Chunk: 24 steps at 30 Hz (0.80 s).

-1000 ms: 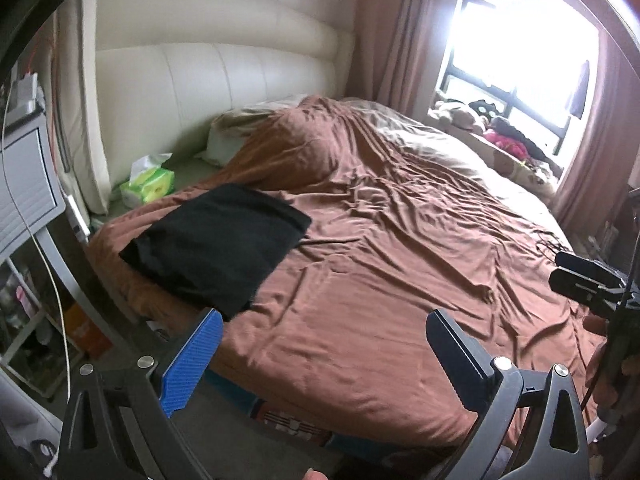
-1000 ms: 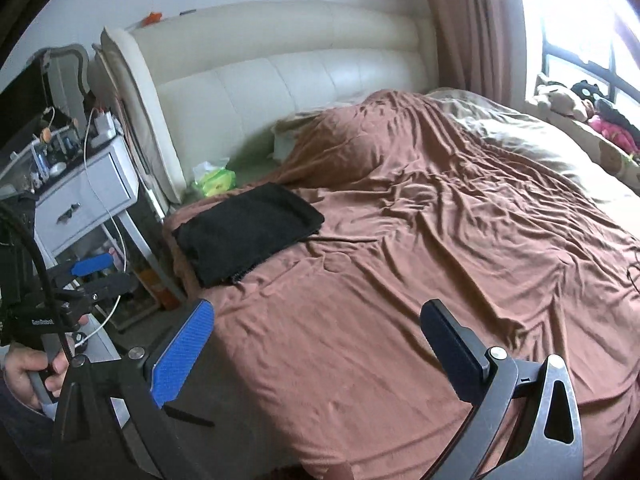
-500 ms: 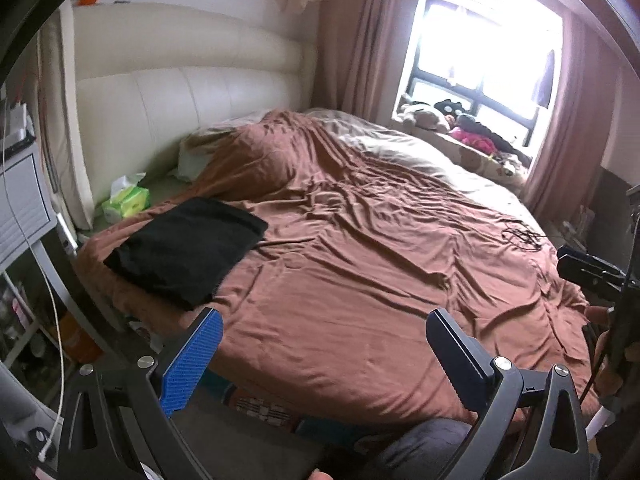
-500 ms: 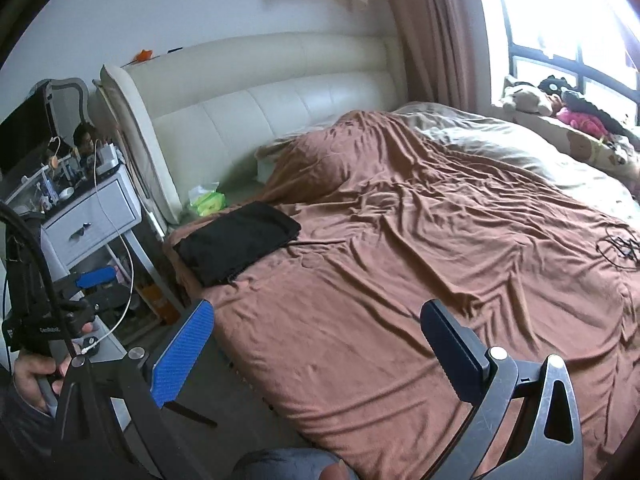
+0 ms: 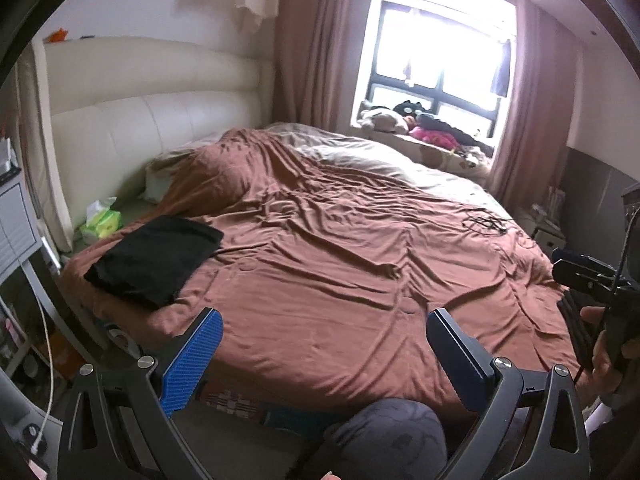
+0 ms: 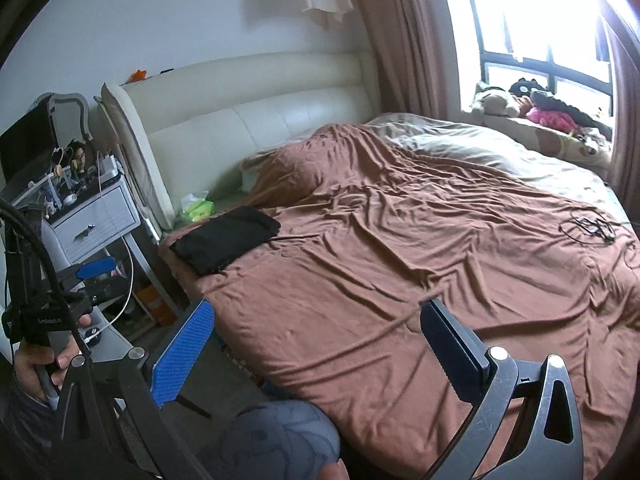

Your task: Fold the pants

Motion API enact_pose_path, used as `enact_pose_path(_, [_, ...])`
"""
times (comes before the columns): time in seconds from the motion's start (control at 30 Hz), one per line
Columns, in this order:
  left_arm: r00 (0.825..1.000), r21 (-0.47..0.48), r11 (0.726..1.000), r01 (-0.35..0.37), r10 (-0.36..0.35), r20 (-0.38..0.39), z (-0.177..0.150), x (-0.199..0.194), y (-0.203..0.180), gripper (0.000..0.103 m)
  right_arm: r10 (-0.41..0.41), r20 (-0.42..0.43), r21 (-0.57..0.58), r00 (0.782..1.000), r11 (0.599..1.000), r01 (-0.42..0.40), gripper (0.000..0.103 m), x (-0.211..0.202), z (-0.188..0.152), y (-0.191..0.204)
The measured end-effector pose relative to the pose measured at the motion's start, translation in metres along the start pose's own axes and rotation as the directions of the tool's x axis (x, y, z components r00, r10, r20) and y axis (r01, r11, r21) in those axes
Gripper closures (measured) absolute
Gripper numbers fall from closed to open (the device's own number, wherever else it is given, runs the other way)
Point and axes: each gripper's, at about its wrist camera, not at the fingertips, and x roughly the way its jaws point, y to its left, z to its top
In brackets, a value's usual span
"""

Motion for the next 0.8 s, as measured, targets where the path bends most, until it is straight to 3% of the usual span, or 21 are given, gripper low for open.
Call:
enact_pose_path(0.4, [0.998, 0.059, 0.998, 0.011, -0.014, 0.053, -0.031, -0.024, -0.047, 0.001, -0.078, 0.052, 0.002, 0.996, 0.997, 0.078, 0.000, -0.050, -0.050, 0.004])
enact_pose_path(0.8, [0.996, 0.061, 0.998, 0.011, -0.017, 0.088, -0.067, -0.038, -0.065, 0.001, -0.123, 0.076, 0.029, 0.990, 0.992, 0.121, 0.000, -0.081, -0.085, 0.021])
